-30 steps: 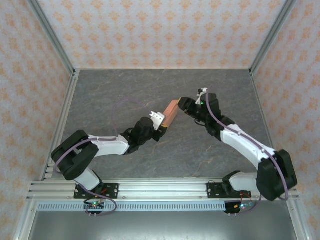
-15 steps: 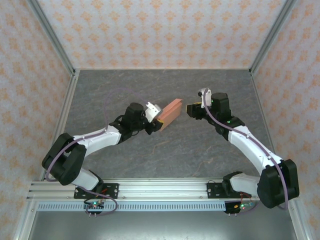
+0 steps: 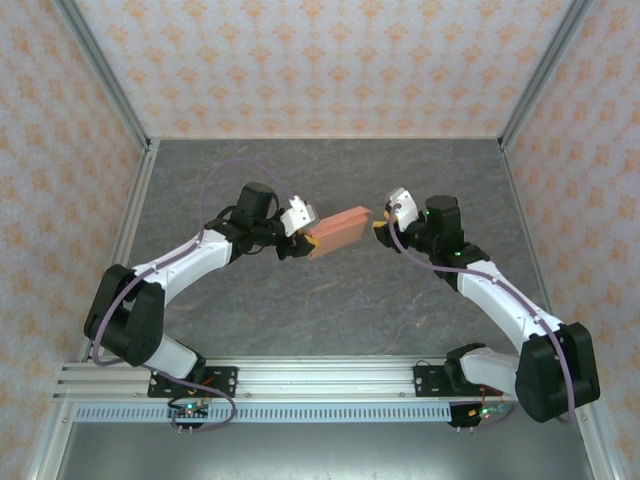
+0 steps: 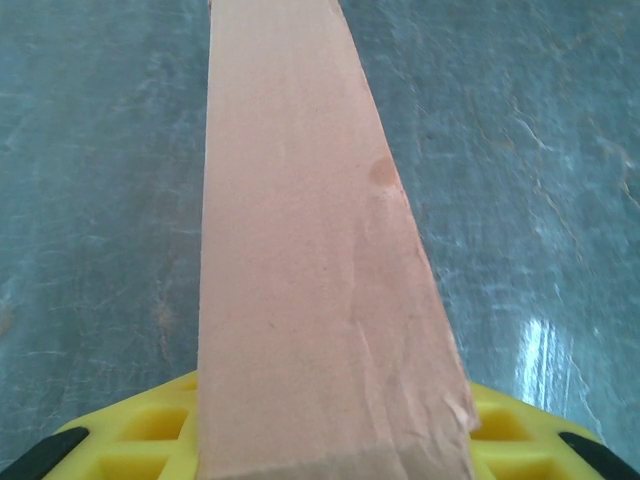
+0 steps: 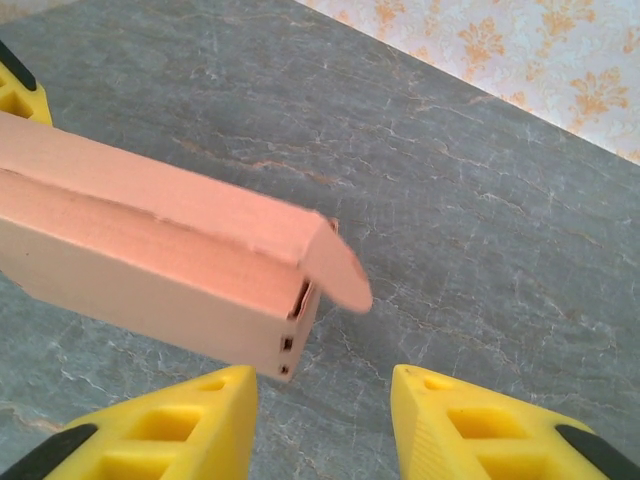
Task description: Fold the paper box
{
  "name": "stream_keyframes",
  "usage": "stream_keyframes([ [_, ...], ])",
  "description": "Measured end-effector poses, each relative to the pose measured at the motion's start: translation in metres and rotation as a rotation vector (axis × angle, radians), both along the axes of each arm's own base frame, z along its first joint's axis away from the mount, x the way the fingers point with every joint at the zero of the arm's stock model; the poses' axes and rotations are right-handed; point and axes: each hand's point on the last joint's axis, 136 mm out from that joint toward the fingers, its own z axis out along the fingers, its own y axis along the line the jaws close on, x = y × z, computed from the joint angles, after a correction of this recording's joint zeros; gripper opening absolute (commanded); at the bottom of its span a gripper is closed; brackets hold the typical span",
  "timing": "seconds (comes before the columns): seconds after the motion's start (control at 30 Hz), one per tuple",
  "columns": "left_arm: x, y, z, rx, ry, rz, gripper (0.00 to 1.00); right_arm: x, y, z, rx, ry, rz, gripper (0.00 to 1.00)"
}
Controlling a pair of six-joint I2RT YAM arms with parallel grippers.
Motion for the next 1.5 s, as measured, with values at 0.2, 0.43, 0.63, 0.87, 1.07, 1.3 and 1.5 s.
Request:
stream_keyframes([
  [0.2, -0.002, 0.001, -0.018, 0.028, 0.027, -0.092, 0.35, -0.003, 0.001, -0.007, -0.058, -0.035, 0.053, 0.39],
  [0.43, 0.004, 0.002, -0.034, 0.054, 0.038, -0.160, 0.36, -0.019, -0.001, -0.028, -0.086, -0.004, 0.092, 0.38],
  [0.63, 0.003, -0.002, -0.043, 0.058, 0.042, -0.222, 0.37, -0.022, -0.001, -0.033, -0.109, 0.006, 0.109, 0.37],
  [0.87, 0.006, -0.005, -0.042, 0.067, 0.026, -0.264, 0.38, -0.025, 0.004, -0.040, -0.167, 0.029, 0.133, 0.37],
  [1.07, 0.003, -0.005, -0.043, 0.068, 0.025, -0.280, 0.38, -0.023, 0.001, -0.050, -0.202, 0.047, 0.126, 0.35],
  [1.3, 0.002, -0.006, -0.043, 0.059, 0.032, -0.291, 0.38, -0.020, 0.000, -0.066, -0.230, 0.086, 0.121, 0.31],
  [1.5, 0.004, -0.007, -0.043, 0.060, 0.036, -0.292, 0.38, -0.017, 0.002, -0.069, -0.231, 0.090, 0.123, 0.26],
])
